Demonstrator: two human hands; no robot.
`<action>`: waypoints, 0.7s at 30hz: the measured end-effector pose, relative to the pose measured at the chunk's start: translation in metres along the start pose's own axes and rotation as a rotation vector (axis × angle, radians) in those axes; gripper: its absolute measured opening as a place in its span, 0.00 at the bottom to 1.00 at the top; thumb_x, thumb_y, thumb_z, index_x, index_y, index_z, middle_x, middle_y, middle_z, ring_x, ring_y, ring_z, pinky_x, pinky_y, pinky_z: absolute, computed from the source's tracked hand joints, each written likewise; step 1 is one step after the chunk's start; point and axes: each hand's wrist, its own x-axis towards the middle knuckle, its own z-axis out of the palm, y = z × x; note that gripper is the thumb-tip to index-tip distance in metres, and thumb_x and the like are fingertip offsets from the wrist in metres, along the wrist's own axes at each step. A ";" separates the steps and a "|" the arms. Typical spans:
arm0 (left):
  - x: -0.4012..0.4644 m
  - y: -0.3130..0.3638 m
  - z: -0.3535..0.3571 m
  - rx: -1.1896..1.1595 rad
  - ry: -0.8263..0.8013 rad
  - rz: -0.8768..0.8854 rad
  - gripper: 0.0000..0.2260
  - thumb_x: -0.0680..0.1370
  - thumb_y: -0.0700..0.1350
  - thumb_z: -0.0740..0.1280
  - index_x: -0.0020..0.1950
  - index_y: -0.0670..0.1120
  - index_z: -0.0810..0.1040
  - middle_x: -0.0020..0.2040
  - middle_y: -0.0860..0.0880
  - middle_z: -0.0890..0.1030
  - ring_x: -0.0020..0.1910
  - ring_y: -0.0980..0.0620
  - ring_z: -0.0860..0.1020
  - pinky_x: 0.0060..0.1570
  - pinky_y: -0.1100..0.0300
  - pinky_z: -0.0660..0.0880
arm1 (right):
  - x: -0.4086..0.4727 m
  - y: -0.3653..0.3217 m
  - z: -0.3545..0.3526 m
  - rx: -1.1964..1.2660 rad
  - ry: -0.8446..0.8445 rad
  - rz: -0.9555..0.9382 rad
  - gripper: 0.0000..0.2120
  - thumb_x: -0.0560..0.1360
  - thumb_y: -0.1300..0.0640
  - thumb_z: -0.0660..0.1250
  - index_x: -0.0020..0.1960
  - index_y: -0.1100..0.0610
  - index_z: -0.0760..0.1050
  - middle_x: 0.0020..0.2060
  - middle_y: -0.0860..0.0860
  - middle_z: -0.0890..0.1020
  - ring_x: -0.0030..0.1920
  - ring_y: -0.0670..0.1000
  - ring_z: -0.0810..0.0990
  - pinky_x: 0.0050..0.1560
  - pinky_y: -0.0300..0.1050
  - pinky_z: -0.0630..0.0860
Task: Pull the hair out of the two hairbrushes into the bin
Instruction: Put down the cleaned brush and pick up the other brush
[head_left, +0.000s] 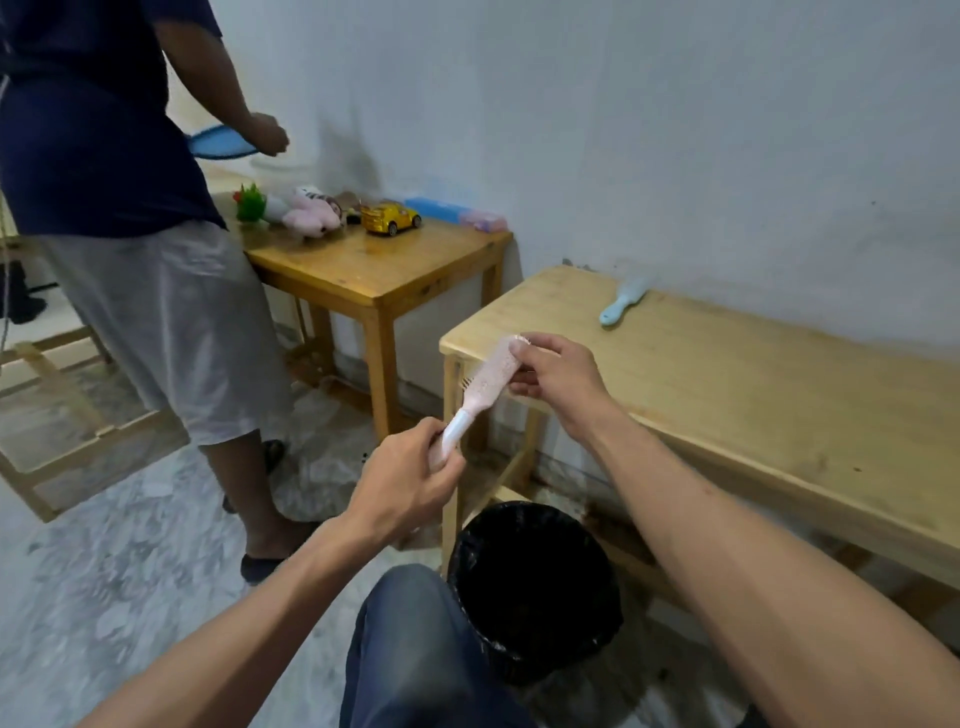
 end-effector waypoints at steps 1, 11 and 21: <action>0.007 0.006 -0.001 -0.006 0.010 0.011 0.10 0.77 0.51 0.67 0.55 0.49 0.80 0.40 0.53 0.82 0.35 0.54 0.80 0.36 0.49 0.80 | 0.006 -0.010 -0.005 0.010 0.018 -0.012 0.13 0.77 0.58 0.71 0.61 0.60 0.79 0.48 0.58 0.86 0.41 0.52 0.86 0.43 0.44 0.84; 0.101 0.086 0.053 -0.016 0.000 0.155 0.14 0.80 0.50 0.66 0.62 0.44 0.80 0.51 0.49 0.75 0.43 0.49 0.77 0.47 0.54 0.76 | 0.074 -0.062 -0.102 0.042 0.215 -0.043 0.19 0.76 0.60 0.71 0.64 0.55 0.70 0.52 0.61 0.83 0.42 0.54 0.85 0.43 0.46 0.82; 0.185 0.141 0.136 0.165 -0.104 0.211 0.13 0.79 0.50 0.63 0.51 0.41 0.80 0.51 0.44 0.73 0.48 0.44 0.74 0.46 0.54 0.71 | 0.139 -0.051 -0.193 -0.071 0.292 0.122 0.20 0.73 0.60 0.75 0.63 0.58 0.75 0.51 0.58 0.86 0.40 0.52 0.85 0.39 0.44 0.81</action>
